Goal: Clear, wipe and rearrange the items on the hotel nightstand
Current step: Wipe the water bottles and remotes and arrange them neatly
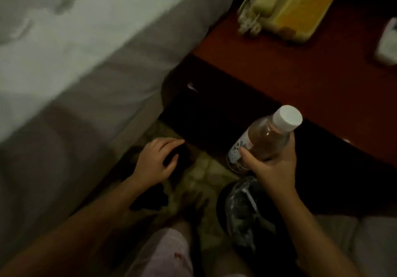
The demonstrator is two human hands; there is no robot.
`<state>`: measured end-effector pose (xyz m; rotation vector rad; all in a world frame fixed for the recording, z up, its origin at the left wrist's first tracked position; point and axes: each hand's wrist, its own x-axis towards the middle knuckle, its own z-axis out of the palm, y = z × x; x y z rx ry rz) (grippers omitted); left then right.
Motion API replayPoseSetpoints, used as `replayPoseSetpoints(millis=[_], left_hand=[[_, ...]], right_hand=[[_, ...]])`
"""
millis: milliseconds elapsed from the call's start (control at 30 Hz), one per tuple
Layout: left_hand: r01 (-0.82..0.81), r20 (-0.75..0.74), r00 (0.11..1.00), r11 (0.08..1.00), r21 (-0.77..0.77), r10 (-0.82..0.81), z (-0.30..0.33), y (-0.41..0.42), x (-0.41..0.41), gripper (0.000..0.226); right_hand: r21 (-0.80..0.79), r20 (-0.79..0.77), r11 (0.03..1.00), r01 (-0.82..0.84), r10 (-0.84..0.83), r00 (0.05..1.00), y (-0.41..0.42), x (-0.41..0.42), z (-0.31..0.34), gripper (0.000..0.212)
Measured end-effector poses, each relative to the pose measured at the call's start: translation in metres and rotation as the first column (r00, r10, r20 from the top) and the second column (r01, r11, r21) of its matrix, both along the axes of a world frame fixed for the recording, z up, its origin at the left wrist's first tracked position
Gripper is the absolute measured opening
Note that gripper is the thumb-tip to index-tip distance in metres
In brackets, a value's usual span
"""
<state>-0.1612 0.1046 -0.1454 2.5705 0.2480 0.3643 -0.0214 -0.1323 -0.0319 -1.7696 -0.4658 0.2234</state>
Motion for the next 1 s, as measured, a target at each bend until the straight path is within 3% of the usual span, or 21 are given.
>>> replayPoseSetpoints(millis=[100,167,267,467,600,800,1000], left_hand=[[-0.055,-0.384,0.922,0.998,-0.015,0.045,-0.069,0.010,-0.044,0.049],[-0.167,-0.541,0.833,0.985,-0.052,0.113,-0.109,0.015,-0.054,0.054],[-0.280,-0.624,0.751,0.960,-0.007,0.214,-0.154,0.020,-0.050,0.059],[-0.110,-0.718,0.654,0.969,0.221,0.238,-0.216,0.021,0.012,0.079],[-0.089,-0.777,0.590,0.974,0.210,0.221,-0.233,0.021,0.041,0.085],[-0.125,-0.706,0.678,0.978,0.164,0.205,-0.199,0.037,0.043,0.063],[-0.308,-0.437,0.870,0.944,-0.120,0.229,-0.122,0.044,0.027,0.029]], right_hand=[[-0.045,-0.047,0.999,-0.025,0.023,0.999,0.011,-0.017,-0.065,0.081],[-0.059,-0.051,0.998,-0.024,0.021,0.999,0.019,-0.023,-0.104,0.086],[-0.056,-0.032,0.998,-0.016,0.014,0.999,0.034,-0.027,-0.146,0.089],[-0.048,0.015,0.998,-0.042,0.043,0.999,0.052,-0.024,-0.186,0.079],[-0.122,0.060,0.992,-0.043,0.051,0.997,0.054,-0.021,-0.191,0.077],[-0.116,0.014,0.993,-0.016,0.018,1.000,0.049,-0.019,-0.179,0.077],[-0.113,-0.007,0.993,0.027,-0.028,1.000,0.046,-0.019,-0.141,0.079]])
